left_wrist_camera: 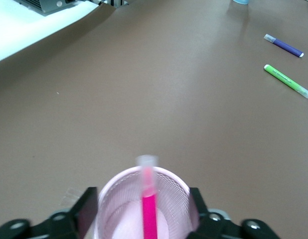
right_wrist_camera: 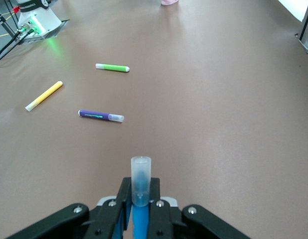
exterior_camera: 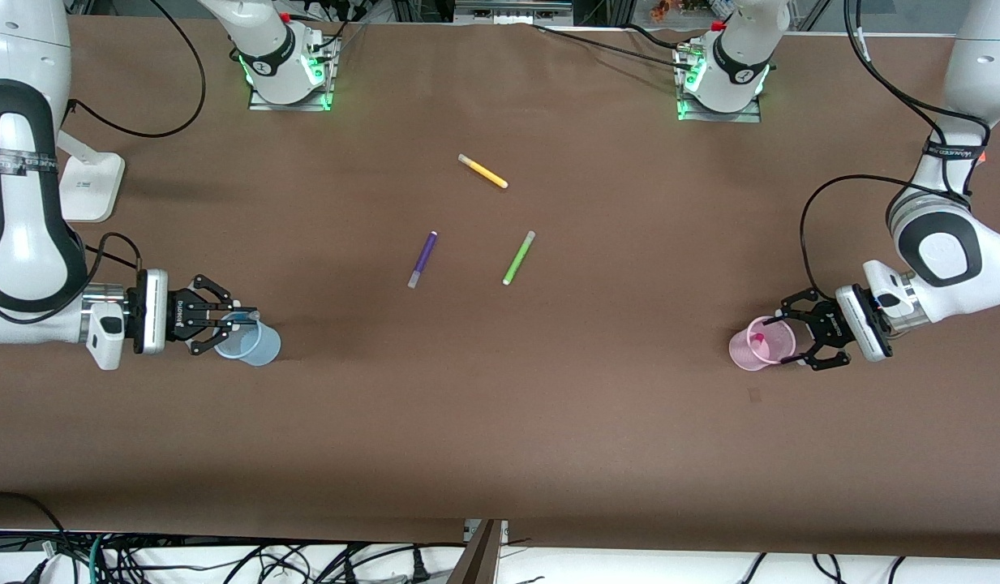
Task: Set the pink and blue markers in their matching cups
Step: 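Open the left gripper over the pink cup while the right gripper releases blue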
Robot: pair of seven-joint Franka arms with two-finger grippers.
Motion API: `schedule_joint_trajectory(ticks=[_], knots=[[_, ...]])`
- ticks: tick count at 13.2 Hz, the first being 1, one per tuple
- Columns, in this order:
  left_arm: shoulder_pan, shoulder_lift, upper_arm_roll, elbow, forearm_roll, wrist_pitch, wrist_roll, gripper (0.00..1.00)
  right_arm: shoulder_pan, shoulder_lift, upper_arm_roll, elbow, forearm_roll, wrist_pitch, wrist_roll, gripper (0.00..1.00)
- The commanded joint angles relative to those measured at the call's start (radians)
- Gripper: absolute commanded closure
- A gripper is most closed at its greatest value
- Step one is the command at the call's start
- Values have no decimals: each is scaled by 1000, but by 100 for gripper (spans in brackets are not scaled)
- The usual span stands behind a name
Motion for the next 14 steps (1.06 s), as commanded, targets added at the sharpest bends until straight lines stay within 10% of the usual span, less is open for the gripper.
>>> schedule_joint_trajectory(ticks=[1,6,7,8,9,14], knots=[[10,-41,-8,5,-27,-8,20,0,-25,-2,14,-3,31,-25,-56,86],[-5,-214,-16,5,146,-40,-384,0,-45,12,14,-2,31,-48,-96,81],[-15,-268,-25,5,220,-60,-514,0,-45,12,14,0,31,-46,-84,66],[-22,-320,-38,5,310,-71,-648,0,-45,12,14,5,32,-40,-76,18],[-28,-365,-61,8,405,-89,-775,0,-45,15,14,14,32,-37,-66,0],[-28,-477,-245,98,833,-302,-1449,0,-21,-5,18,101,12,-34,361,0]])
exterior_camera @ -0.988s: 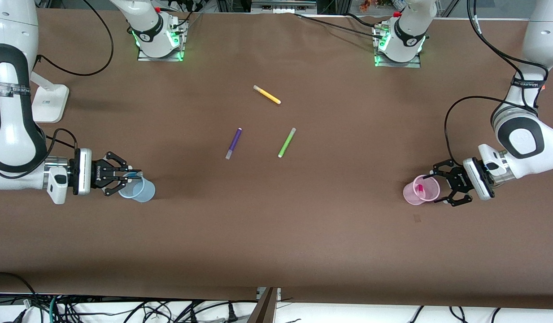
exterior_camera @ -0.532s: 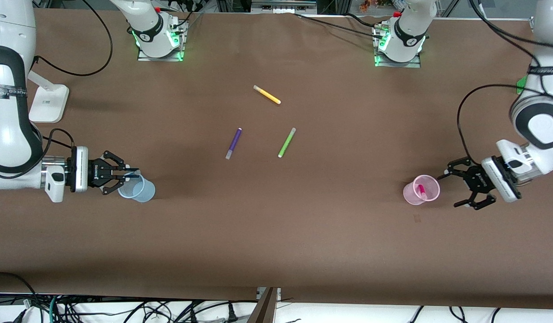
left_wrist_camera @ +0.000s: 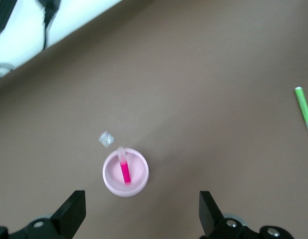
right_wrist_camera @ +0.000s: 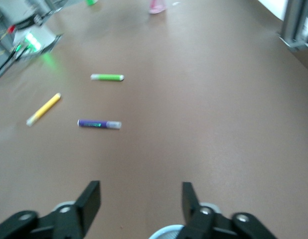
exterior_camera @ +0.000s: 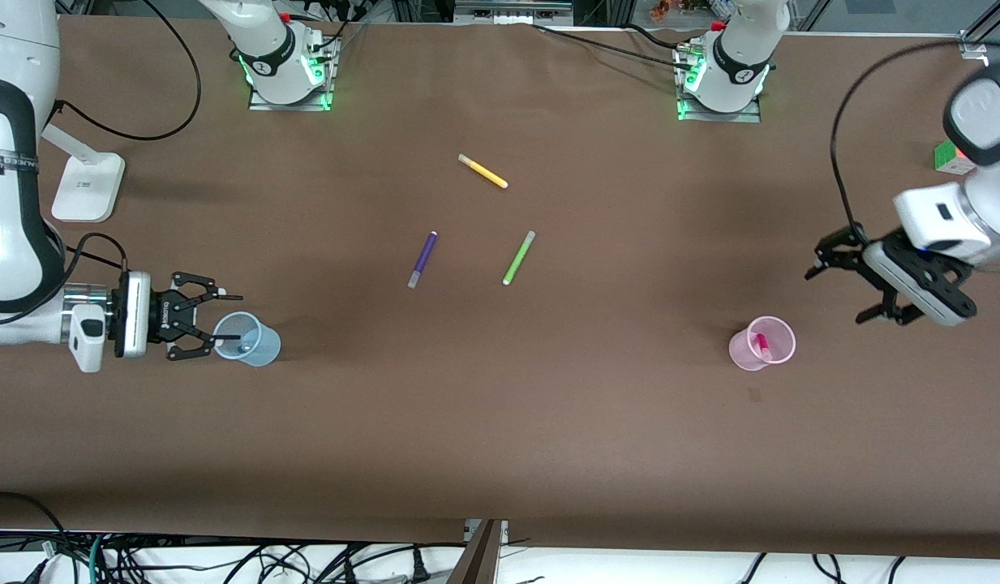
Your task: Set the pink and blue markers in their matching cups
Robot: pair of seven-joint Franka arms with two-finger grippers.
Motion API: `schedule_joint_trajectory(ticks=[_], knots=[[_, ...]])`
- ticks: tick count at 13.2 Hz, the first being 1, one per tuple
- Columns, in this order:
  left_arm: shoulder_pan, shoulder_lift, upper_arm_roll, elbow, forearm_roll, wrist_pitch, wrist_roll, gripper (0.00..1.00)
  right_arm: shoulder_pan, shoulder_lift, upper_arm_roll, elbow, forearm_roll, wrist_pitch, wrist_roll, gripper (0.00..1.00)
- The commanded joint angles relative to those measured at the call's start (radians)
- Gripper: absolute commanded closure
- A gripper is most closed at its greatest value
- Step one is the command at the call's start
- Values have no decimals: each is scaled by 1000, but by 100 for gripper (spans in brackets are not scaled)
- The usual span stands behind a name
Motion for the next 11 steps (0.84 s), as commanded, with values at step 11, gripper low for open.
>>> schedule_joint_trajectory(ticks=[11], knots=[[-2,9,-145,199,216,-429,-601,0,185,-86,6,284,-582,-35,1487,0]])
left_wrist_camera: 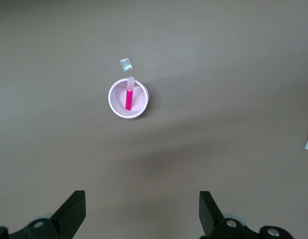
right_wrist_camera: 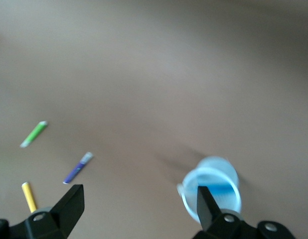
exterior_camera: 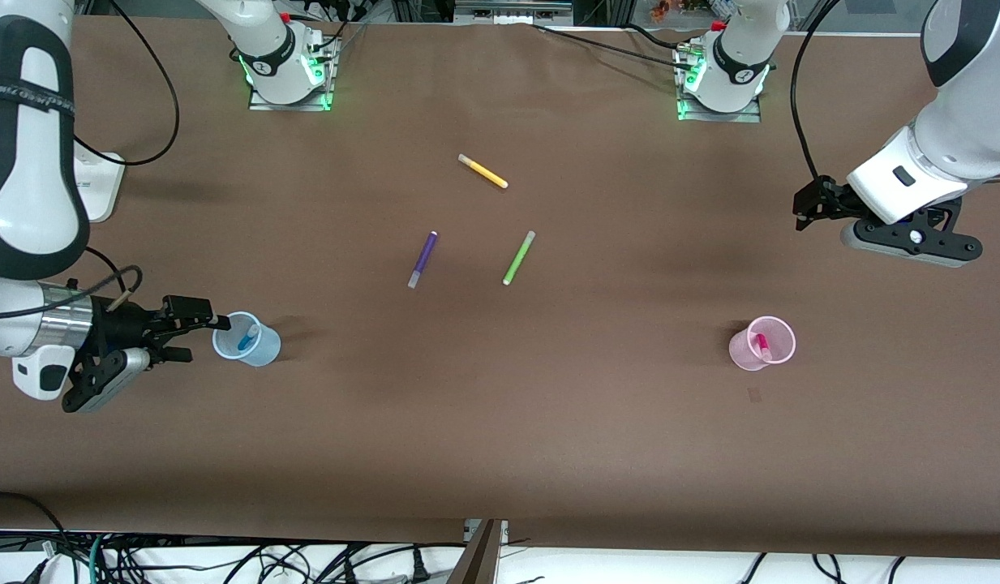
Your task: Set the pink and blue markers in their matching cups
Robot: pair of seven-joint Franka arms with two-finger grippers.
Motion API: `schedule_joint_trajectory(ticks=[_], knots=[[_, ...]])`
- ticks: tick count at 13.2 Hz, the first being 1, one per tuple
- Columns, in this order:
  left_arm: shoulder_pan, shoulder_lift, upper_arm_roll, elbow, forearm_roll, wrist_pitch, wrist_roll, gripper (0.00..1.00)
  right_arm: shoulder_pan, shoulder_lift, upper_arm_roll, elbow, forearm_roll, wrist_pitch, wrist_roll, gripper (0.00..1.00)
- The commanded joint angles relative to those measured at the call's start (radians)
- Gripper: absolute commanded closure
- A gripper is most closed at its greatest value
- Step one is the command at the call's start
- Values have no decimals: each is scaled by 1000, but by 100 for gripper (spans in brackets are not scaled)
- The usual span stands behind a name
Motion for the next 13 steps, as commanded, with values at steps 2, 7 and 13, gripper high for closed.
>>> schedule_joint_trajectory(ticks=[2,7,13], knots=[[-1,27,-22,34,17,-52,-20,0,69,-92,-1,1,-250,-122,346,0],[-2,27,-46,35,17,-56,-54,0,75,-218,13,-34,-356,-276,430,0],[-195,15,91,30,31,-72,-88,0,11,-494,15,-298,-366,-167,416,0]])
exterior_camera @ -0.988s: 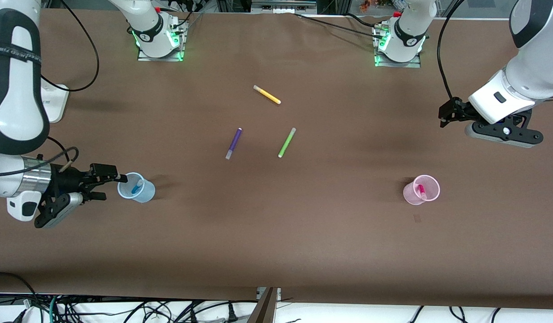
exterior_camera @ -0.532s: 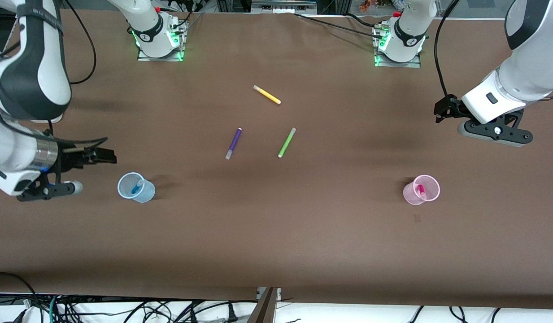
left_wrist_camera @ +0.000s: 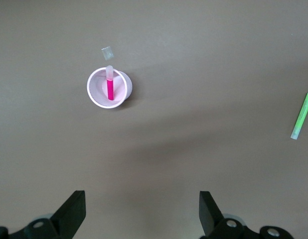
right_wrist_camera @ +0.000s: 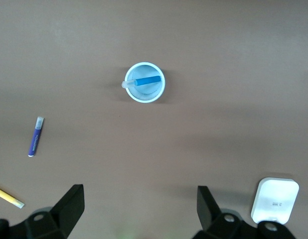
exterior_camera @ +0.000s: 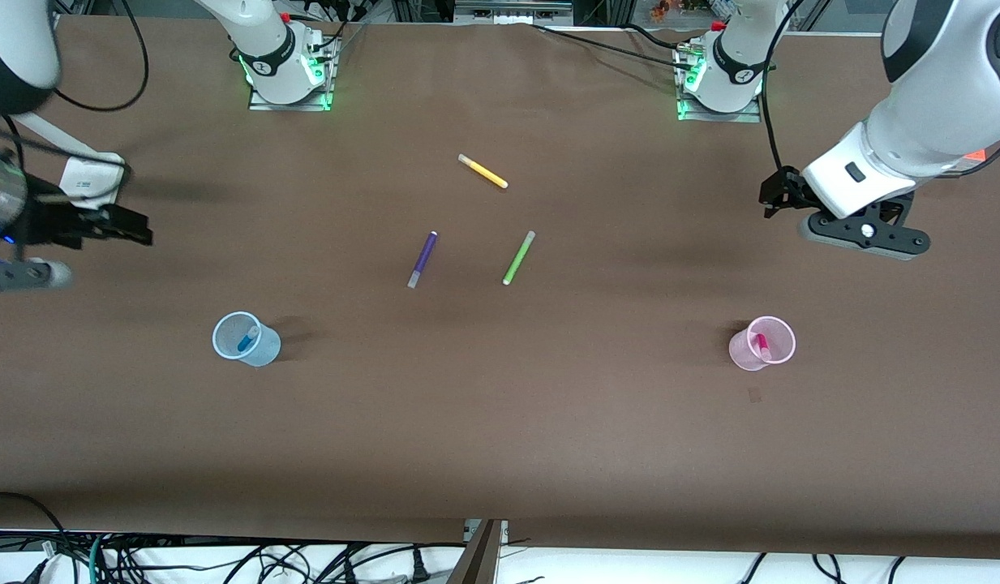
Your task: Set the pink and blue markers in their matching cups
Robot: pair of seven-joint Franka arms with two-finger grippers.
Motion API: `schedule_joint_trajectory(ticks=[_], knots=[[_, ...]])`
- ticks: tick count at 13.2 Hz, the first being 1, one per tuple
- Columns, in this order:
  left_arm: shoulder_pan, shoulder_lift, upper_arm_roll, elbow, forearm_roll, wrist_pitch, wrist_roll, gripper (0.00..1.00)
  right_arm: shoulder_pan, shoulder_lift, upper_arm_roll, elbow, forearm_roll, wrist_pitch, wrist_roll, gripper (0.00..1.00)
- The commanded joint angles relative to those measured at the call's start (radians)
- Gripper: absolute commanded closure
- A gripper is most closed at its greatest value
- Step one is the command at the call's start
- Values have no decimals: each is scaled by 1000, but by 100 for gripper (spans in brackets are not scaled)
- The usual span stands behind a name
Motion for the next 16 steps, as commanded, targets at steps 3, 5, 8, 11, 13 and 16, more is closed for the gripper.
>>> schedule_joint_trajectory(ticks=[3,5,8,11,13,16], knots=[[-306,-12,302,22,31,-34,-4,0,-49,-158,15,-165,-6,36,-1,0],[-397,-23,388,21,31,-34,-4,0,-48,-153,14,-154,-3,-33,21,0],[-472,-31,485,21,25,-30,32,0,-48,-135,10,-146,-3,-32,5,0],[-468,-32,494,28,20,-20,39,0,-49,-109,9,-117,-7,-29,0,0],[-491,-53,521,33,15,-27,40,0,-48,-92,10,-91,-10,-27,0,0],[-477,-75,543,22,-27,-25,68,0,-42,-86,14,-85,-12,-27,3,0]])
